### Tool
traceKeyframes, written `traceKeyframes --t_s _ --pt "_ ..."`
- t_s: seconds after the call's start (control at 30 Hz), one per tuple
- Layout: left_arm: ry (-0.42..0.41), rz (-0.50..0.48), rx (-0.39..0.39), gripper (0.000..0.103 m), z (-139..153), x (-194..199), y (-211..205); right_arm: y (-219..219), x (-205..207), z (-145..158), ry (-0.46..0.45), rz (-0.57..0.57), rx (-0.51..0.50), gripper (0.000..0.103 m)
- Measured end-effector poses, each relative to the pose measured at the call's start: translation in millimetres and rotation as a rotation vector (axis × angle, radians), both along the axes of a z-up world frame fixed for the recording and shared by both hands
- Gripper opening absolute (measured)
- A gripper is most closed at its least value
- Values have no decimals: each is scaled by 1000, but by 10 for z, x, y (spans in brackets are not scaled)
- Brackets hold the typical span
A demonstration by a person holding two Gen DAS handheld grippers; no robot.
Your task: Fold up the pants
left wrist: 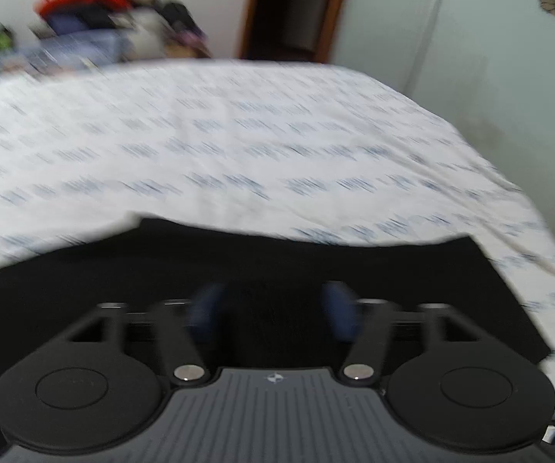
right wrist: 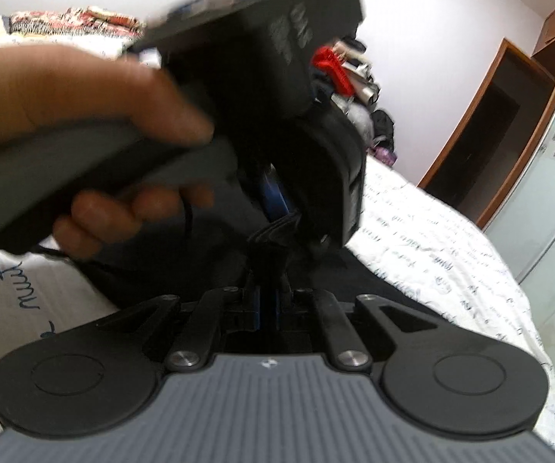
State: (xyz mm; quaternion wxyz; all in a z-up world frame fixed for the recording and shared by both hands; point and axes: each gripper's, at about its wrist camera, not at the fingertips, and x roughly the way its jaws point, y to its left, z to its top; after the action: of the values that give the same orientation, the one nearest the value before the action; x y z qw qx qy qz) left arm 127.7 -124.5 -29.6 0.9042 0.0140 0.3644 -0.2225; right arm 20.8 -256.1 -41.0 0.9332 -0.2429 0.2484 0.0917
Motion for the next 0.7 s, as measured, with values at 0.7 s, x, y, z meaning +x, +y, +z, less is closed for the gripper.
traceKeyframes --t_s 0.7 --pt "15 390 112 82 77 -382 2234 -610 -12 184 65 -68 182 38"
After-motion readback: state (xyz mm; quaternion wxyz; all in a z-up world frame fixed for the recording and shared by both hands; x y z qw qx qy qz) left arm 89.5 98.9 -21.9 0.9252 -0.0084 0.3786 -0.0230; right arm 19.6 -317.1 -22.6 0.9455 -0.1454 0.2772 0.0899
